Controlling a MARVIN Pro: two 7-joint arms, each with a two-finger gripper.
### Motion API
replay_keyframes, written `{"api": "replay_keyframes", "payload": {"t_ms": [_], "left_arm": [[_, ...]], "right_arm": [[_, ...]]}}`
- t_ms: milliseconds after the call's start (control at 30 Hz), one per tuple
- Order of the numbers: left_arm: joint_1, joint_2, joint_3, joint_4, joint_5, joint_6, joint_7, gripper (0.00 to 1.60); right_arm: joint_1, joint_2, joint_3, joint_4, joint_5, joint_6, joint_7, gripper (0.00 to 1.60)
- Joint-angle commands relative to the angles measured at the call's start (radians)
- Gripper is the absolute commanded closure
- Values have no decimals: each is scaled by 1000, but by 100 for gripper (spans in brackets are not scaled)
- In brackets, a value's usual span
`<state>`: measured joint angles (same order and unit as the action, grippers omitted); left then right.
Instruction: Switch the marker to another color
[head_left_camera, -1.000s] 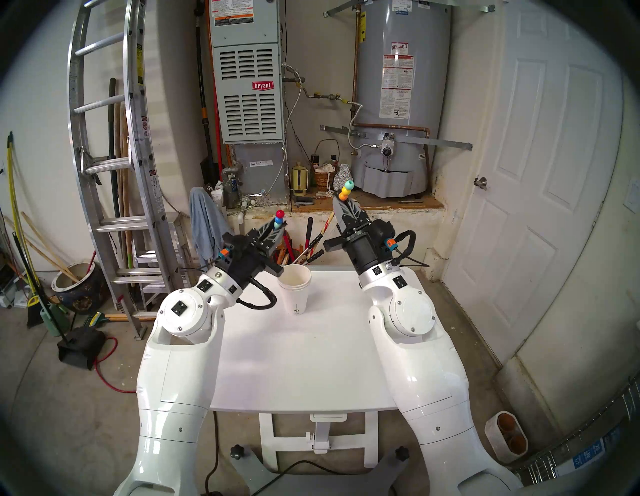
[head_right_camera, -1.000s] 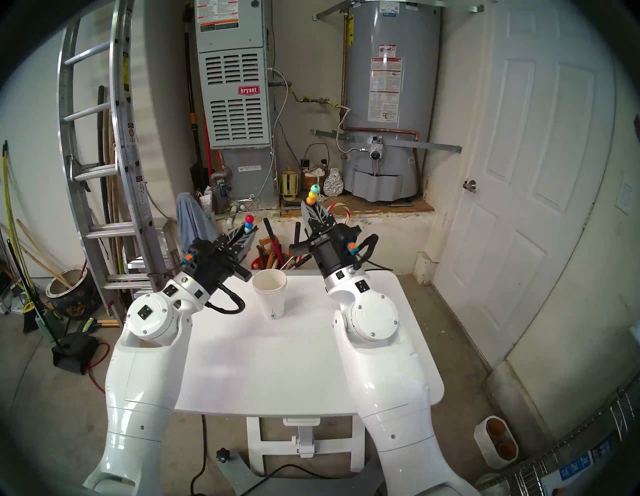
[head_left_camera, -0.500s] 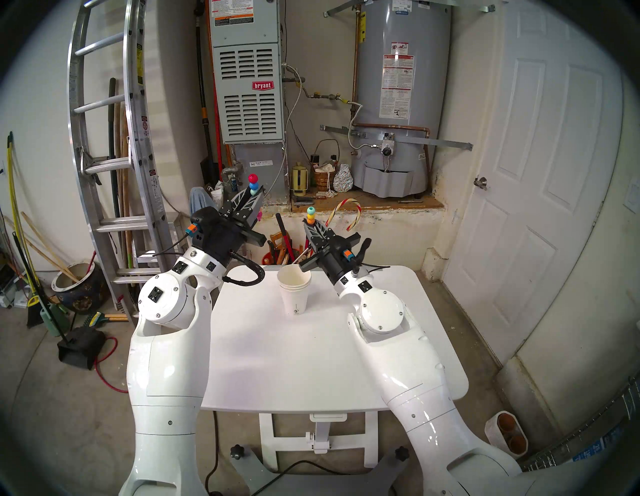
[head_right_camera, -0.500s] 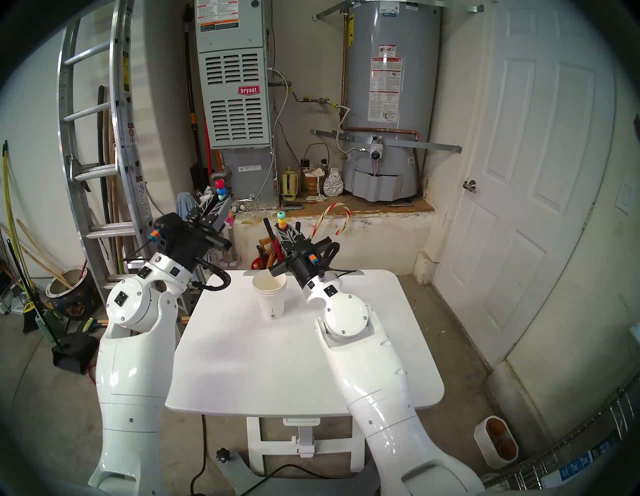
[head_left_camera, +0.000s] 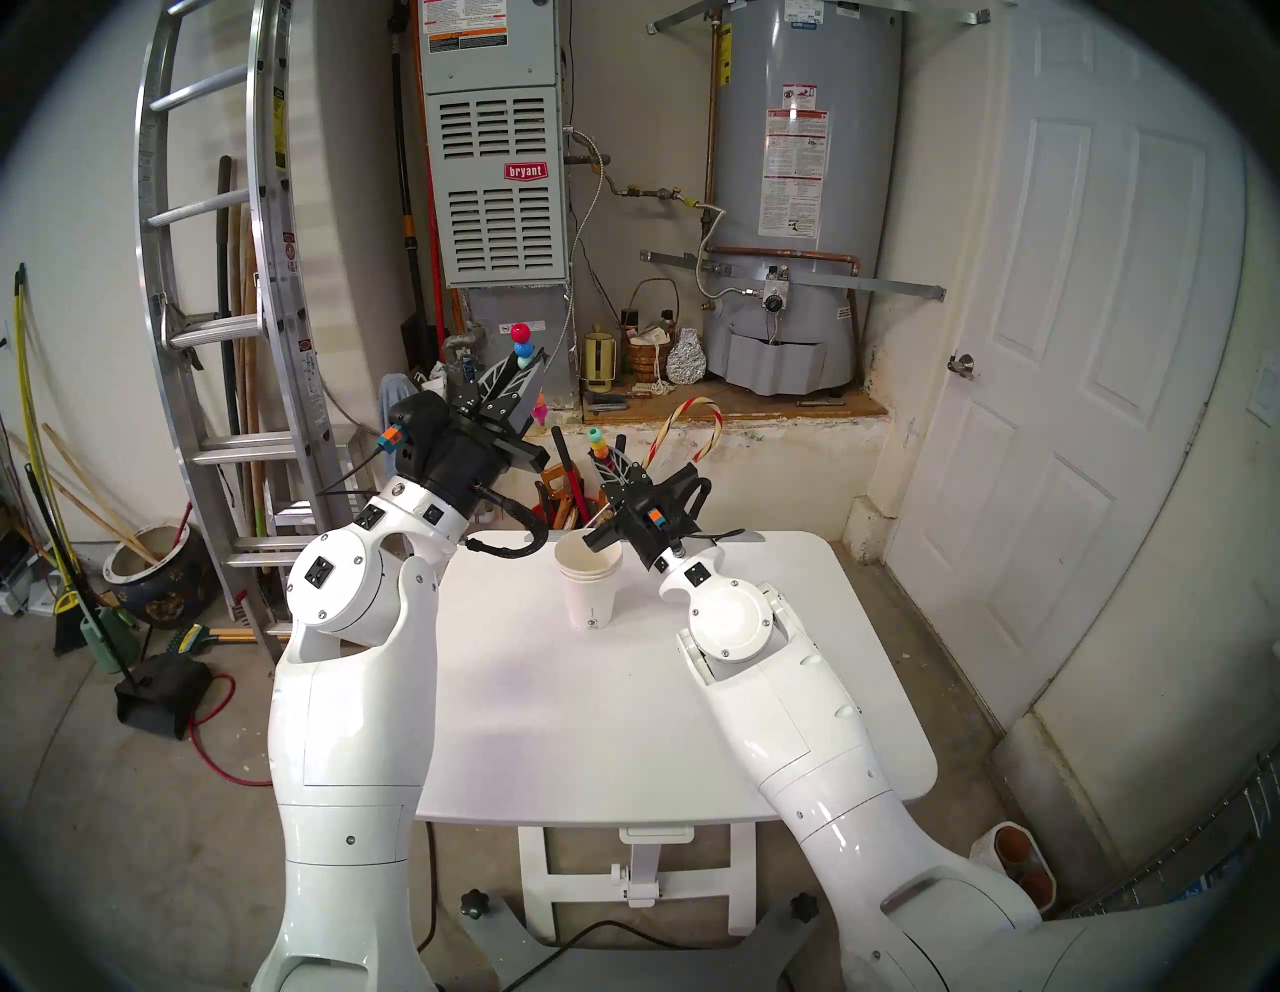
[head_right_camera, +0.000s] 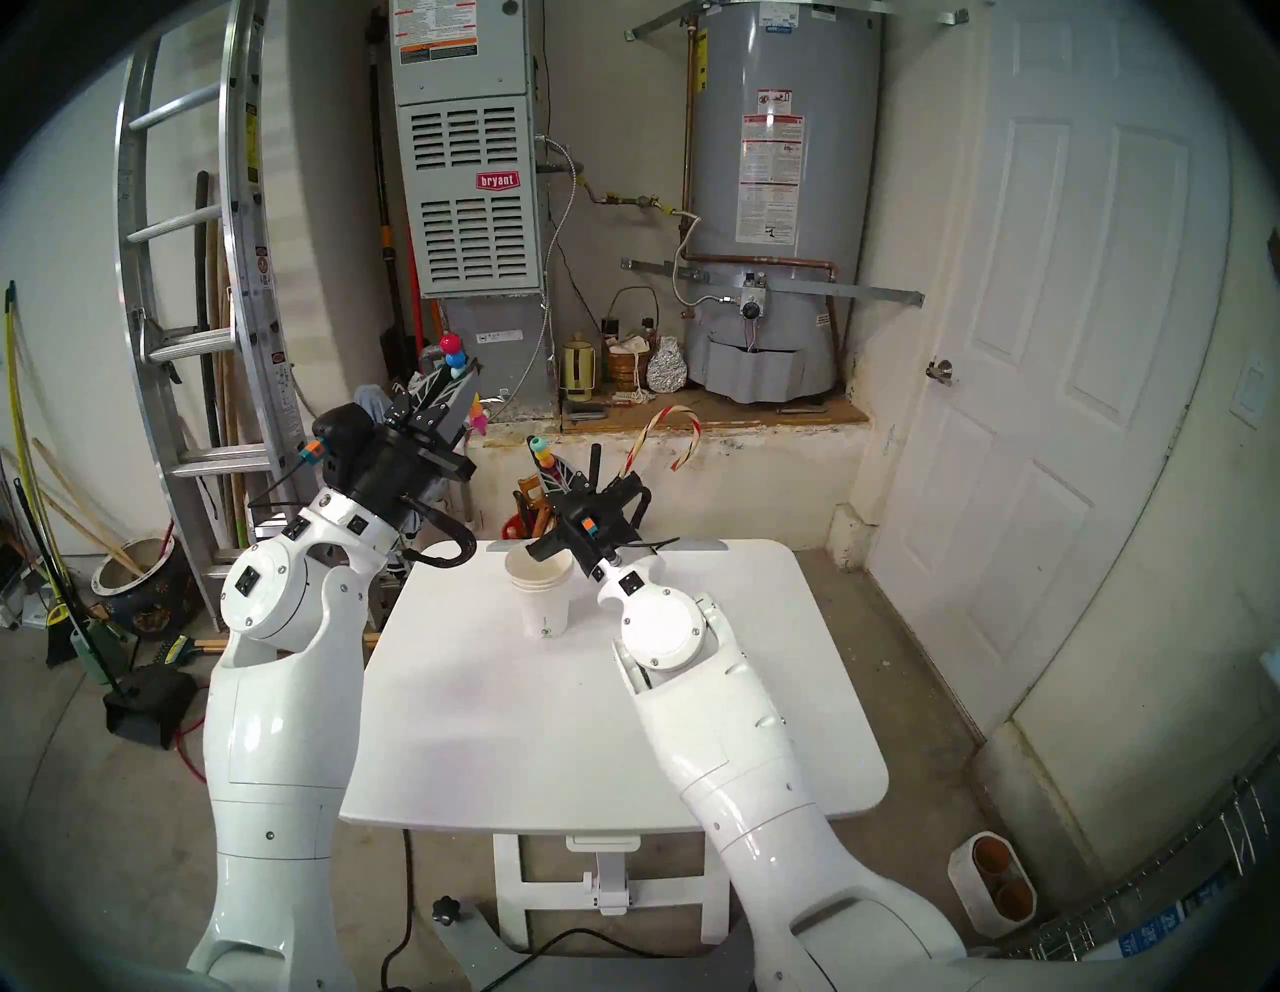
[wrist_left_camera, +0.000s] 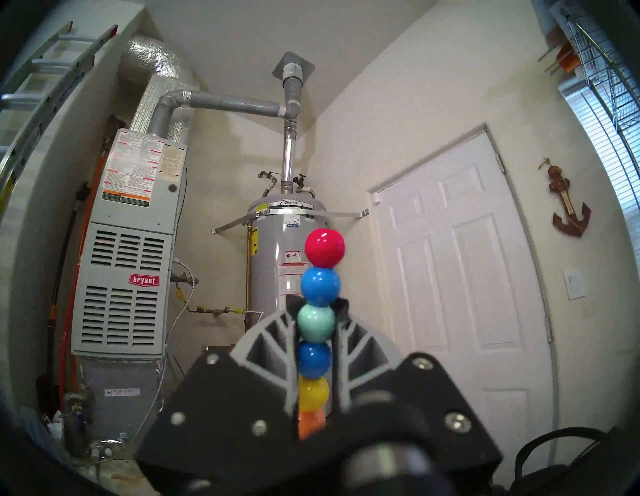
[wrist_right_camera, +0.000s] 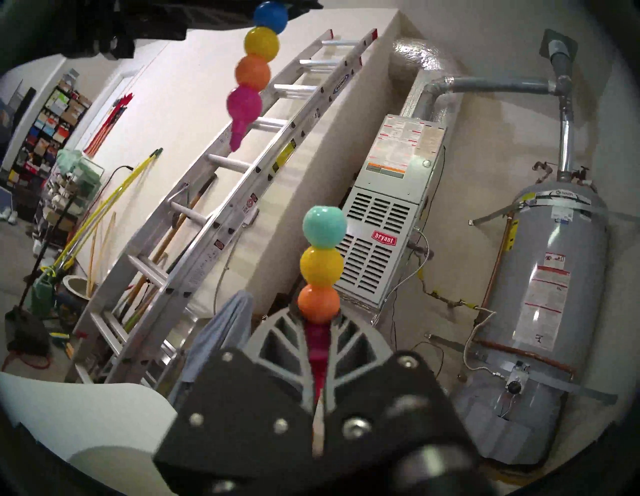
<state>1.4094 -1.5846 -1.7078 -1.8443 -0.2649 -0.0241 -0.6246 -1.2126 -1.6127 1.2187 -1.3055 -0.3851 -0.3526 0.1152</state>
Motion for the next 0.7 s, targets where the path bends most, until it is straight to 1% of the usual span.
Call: {"api": "replay_keyframes", "payload": {"t_ms": [0, 233, 667], "left_arm": [[-31, -29, 18, -4, -14, -14, 8, 160], [-35, -31, 29, 14, -19, -22, 7, 160], [-25, -31, 38, 9, -25, -24, -6, 160]], "right_arm": [[25, -9, -12, -12, -37, -38, -35, 160], [12, -11, -24, -25, -61, -40, -41, 160], [13, -16, -19, -23, -42, -41, -34, 160]]}}
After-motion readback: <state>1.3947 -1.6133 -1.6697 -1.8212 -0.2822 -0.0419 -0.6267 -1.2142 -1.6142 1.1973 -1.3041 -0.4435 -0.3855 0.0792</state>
